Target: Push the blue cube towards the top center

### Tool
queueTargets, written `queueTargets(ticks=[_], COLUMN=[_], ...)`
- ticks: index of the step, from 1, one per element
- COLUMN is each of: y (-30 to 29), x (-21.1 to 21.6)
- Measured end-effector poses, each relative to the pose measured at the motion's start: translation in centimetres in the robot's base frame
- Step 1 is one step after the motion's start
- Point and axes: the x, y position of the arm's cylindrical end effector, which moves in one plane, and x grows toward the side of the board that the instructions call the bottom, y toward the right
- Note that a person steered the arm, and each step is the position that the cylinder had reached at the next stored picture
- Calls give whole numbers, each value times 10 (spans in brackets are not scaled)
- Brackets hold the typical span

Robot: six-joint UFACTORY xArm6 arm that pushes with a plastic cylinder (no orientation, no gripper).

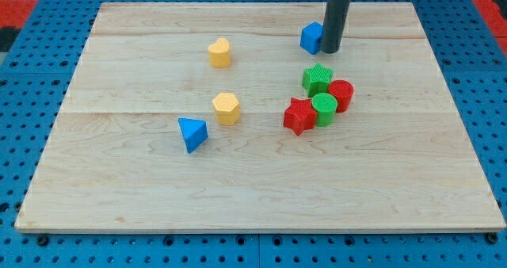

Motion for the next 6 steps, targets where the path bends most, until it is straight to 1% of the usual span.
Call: queueTargets(ticks=[1, 2, 3, 4, 5, 6], y=[30, 20, -47, -119, -128, -165], x=[-2, -17, -16, 2, 28, 42])
